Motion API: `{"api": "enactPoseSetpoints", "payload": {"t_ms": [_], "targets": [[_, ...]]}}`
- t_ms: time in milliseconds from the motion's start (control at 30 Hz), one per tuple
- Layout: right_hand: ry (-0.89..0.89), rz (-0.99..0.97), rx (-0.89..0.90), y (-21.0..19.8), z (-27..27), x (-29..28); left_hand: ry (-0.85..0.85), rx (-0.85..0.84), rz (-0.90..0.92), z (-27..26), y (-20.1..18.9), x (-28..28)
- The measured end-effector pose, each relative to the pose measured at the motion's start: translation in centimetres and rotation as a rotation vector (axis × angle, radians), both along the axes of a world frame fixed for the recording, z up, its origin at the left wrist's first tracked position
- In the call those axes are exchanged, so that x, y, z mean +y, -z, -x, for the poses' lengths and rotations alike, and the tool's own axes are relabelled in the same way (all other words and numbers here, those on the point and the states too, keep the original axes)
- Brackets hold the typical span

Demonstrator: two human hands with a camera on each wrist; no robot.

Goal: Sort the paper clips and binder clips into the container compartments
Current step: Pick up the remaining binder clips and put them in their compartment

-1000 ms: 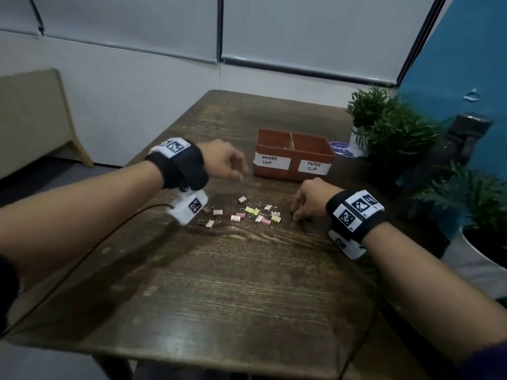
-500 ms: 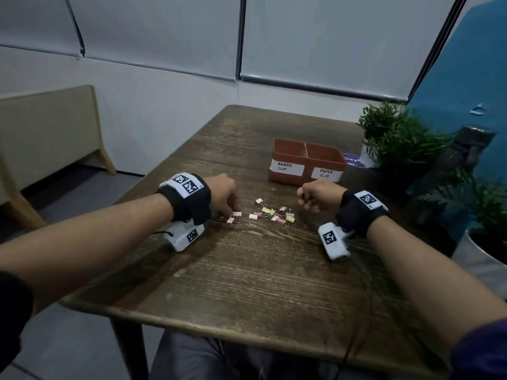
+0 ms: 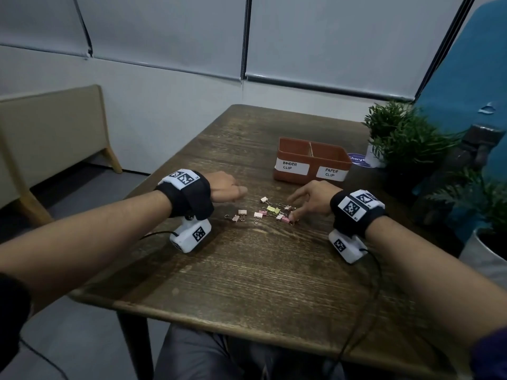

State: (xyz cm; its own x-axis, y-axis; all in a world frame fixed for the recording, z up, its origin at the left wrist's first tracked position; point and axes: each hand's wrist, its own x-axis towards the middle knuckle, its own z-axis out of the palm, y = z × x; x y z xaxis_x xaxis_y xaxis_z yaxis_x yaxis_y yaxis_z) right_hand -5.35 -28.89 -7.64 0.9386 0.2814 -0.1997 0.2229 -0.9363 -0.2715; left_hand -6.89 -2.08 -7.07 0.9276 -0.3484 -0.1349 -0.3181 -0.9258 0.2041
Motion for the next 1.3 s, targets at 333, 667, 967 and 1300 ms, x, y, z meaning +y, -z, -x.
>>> {"api": "enactPoseSetpoints", "payload": {"t_ms": [333, 667, 967, 1300], "targets": [[0.034, -0.002, 0.038, 0.5, -0.4, 1.1, 0.055, 0.055, -0.287, 1.0, 1.9, -1.2], [-0.037, -0.044, -0.004, 0.5, -1.4, -0.5, 0.0, -0.133, 0.02, 0.2, 0.0, -0.5], [-0.158, 0.056, -0.029, 0.8, -1.7, -0.1, -0.105, 0.351, 0.743, -1.0, 0.2, -1.3], [-0.137, 0.034, 0.025, 0.3, -1.9, -0.4, -0.069, 0.037, 0.344, -0.7, 0.5, 0.3]]}}
